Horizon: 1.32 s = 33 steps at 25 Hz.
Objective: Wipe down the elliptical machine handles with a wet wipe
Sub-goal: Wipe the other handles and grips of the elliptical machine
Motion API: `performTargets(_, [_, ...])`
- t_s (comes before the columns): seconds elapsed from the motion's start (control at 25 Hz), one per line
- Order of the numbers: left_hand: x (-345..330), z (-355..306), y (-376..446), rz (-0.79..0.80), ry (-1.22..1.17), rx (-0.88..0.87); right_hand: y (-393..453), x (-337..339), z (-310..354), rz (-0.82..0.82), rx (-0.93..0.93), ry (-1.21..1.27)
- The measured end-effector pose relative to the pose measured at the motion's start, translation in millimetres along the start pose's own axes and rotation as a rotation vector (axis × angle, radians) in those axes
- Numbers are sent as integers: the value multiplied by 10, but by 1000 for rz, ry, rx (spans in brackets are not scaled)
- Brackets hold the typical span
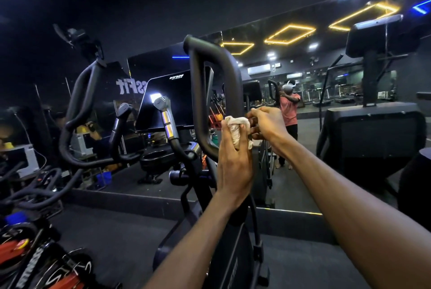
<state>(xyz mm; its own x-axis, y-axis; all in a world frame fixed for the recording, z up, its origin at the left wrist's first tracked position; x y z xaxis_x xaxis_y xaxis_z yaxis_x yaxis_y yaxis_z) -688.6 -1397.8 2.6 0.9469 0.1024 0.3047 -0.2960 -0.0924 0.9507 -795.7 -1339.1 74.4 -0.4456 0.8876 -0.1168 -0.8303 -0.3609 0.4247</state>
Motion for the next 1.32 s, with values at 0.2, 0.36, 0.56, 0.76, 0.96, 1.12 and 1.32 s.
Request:
performTargets(0.2, [175,-23,319,43,-12,70,-80,-56,63,24,38,-35])
performTargets(0.36, [109,-62,-59,58,-12,113,-145,-5,-12,53,26,-36])
performTargets(0.56, [129,43,76,158,166,93,-204,-26,-147,55,-27,-47])
performTargets(0.76, [58,-64,-503,150,158,96,-211,-86,-221,7,-7,-127])
performTargets(0.96, [-22,15,-779,157,279,80,-278,-142,-256,51,1,-57])
performTargets(1.12, [-121,13,-1165,182,232,223,-429,-310,-232,137,70,-80])
performTargets(1.32, [-100,-56,-869,66,-45,492,-570,-378,-430,106,182,-318])
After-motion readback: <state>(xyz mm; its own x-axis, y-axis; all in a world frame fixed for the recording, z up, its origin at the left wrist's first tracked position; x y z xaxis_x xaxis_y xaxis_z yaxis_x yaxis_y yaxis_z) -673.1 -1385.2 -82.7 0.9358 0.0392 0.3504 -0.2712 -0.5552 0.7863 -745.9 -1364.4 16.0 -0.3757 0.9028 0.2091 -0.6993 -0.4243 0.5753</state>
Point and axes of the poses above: each hand's wrist, its own y-axis towards the middle knuckle, its own x-axis out of the back of the hand, z = x × y, the point moved 5 cm from there along y, towards the middle knuckle, and after that the axes turned 6 degrees about -z, right-handed, at the moved point
